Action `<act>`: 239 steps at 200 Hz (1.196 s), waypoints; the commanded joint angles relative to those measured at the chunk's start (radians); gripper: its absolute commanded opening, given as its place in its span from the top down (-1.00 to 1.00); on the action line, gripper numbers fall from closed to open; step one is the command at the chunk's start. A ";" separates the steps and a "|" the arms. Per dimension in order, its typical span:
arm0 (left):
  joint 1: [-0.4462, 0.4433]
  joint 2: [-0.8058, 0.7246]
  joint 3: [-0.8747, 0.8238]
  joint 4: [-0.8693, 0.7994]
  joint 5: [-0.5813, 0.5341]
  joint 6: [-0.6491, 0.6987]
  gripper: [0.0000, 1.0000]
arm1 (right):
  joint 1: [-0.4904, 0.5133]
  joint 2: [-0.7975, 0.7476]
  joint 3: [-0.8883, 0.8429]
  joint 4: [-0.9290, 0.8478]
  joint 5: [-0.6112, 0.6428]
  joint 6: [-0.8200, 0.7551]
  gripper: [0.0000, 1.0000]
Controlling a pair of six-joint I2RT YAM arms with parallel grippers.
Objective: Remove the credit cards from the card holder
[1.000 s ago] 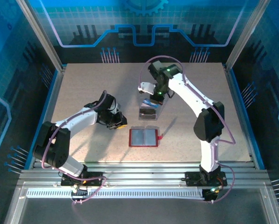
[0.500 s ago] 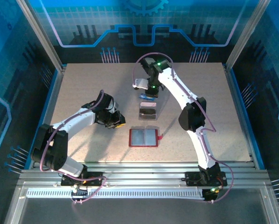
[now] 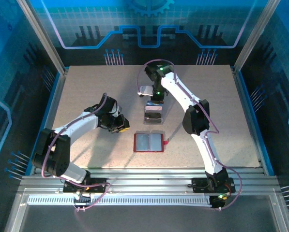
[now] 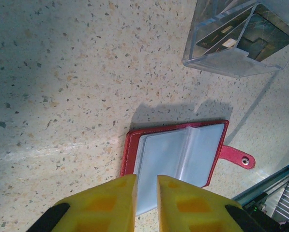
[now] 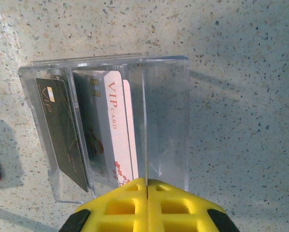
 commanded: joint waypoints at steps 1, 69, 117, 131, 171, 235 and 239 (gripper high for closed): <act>0.011 0.003 -0.015 -0.019 -0.008 -0.002 0.64 | -0.004 0.020 0.029 -0.025 0.012 -0.010 0.97; 0.017 0.004 -0.028 -0.011 0.001 -0.002 0.66 | -0.001 -0.024 0.001 0.053 0.065 0.044 0.60; 0.017 0.011 -0.020 -0.009 0.015 0.002 0.66 | 0.004 -0.071 -0.044 0.060 0.013 0.057 0.57; 0.017 0.008 -0.021 -0.009 0.013 0.002 0.66 | 0.005 -0.090 -0.079 0.055 -0.034 0.056 0.40; 0.017 0.006 -0.031 0.003 0.025 -0.008 0.66 | 0.005 -0.100 -0.159 0.095 -0.012 0.062 0.12; 0.017 0.007 -0.040 0.006 0.024 -0.009 0.66 | 0.005 -0.077 -0.188 0.141 0.015 0.076 0.02; 0.017 0.007 -0.040 0.006 0.024 -0.008 0.65 | 0.005 -0.076 -0.188 0.144 0.015 0.077 0.02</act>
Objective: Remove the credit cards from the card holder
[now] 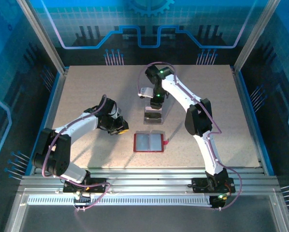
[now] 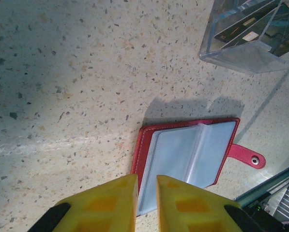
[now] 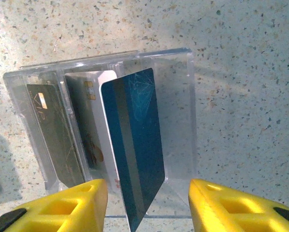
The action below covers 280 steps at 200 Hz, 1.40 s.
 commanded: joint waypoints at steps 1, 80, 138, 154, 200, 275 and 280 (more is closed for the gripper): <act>0.010 0.003 -0.012 0.005 0.020 -0.007 0.66 | 0.003 -0.005 -0.009 0.019 0.012 0.013 0.02; 0.010 0.010 -0.009 0.001 0.024 -0.001 0.66 | 0.003 0.013 -0.009 0.057 0.046 0.017 0.02; 0.011 0.014 -0.004 -0.001 0.028 0.002 0.66 | 0.000 -0.006 -0.018 0.105 0.077 0.033 0.02; 0.011 0.013 -0.004 0.000 0.029 0.002 0.65 | -0.001 -0.014 -0.023 0.125 0.094 0.038 0.02; 0.011 0.022 0.002 0.003 0.037 0.002 0.66 | 0.001 -0.065 -0.049 0.171 0.135 0.054 0.02; 0.011 0.029 0.000 0.012 0.048 -0.001 0.67 | 0.007 -0.174 -0.185 0.304 0.203 0.093 0.02; 0.011 0.028 0.000 0.015 0.049 -0.001 0.66 | 0.008 -0.180 -0.196 0.314 0.203 0.096 0.01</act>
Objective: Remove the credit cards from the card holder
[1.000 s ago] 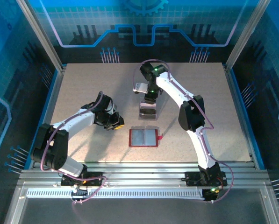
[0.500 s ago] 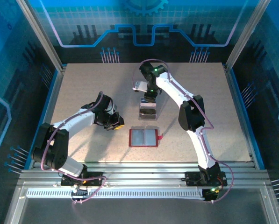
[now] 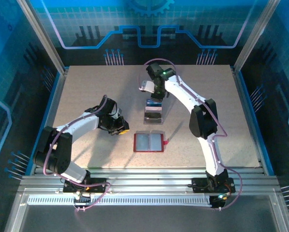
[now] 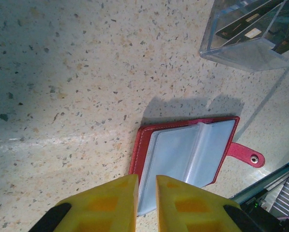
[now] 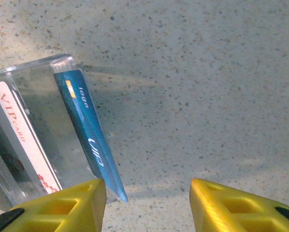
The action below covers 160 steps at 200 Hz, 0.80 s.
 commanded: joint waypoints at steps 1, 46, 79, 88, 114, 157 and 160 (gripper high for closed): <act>0.011 0.007 0.000 0.003 0.026 -0.002 0.67 | 0.008 -0.059 -0.037 0.058 0.024 0.028 0.01; 0.011 0.004 -0.007 0.007 0.032 -0.005 0.66 | 0.009 -0.051 -0.090 0.118 0.032 0.033 0.01; 0.011 -0.004 -0.015 0.008 0.033 -0.007 0.66 | 0.017 -0.044 -0.096 0.121 0.043 0.045 0.01; 0.011 -0.005 -0.016 0.010 0.036 -0.010 0.66 | 0.022 -0.053 -0.096 0.117 0.038 0.060 0.01; 0.010 -0.002 -0.022 0.039 0.074 -0.016 0.67 | 0.046 -0.113 -0.120 0.106 -0.018 0.143 0.03; -0.001 0.035 -0.027 0.072 0.133 -0.014 0.73 | 0.082 -0.265 -0.297 0.155 -0.191 0.425 0.07; -0.004 0.039 -0.029 0.075 0.135 -0.015 0.74 | 0.085 -0.276 -0.310 0.158 -0.205 0.448 0.07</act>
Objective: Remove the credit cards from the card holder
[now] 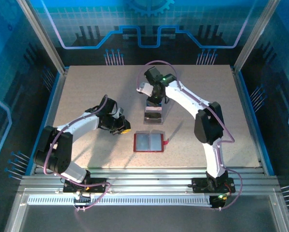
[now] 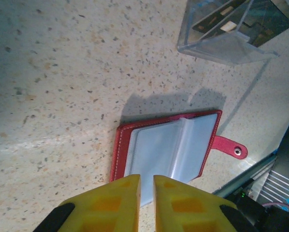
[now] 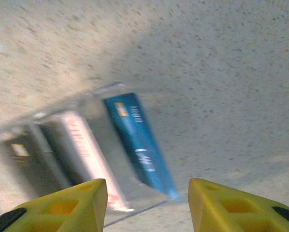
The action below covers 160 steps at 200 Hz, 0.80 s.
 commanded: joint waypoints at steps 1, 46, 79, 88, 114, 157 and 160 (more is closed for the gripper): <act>-0.004 0.030 -0.024 0.028 0.061 -0.015 0.75 | 0.026 -0.114 -0.081 0.035 -0.136 0.229 0.07; -0.057 0.081 -0.018 0.031 0.097 0.000 0.85 | 0.081 -0.251 -0.297 0.129 -0.273 0.571 0.09; -0.089 0.118 -0.026 0.023 0.099 0.008 0.93 | 0.127 -0.307 -0.420 0.186 -0.386 0.770 0.22; -0.094 0.122 -0.030 0.024 0.100 0.007 0.95 | 0.141 -0.322 -0.456 0.212 -0.418 0.819 0.25; -0.105 0.138 -0.044 0.015 0.097 0.011 0.99 | 0.160 -0.371 -0.573 0.311 -0.491 0.973 0.33; -0.107 0.161 -0.074 0.020 0.092 0.010 1.00 | 0.161 -0.401 -0.735 0.450 -0.580 1.196 0.48; -0.107 0.162 -0.076 0.022 0.093 0.009 1.00 | 0.161 -0.396 -0.738 0.452 -0.588 1.203 0.49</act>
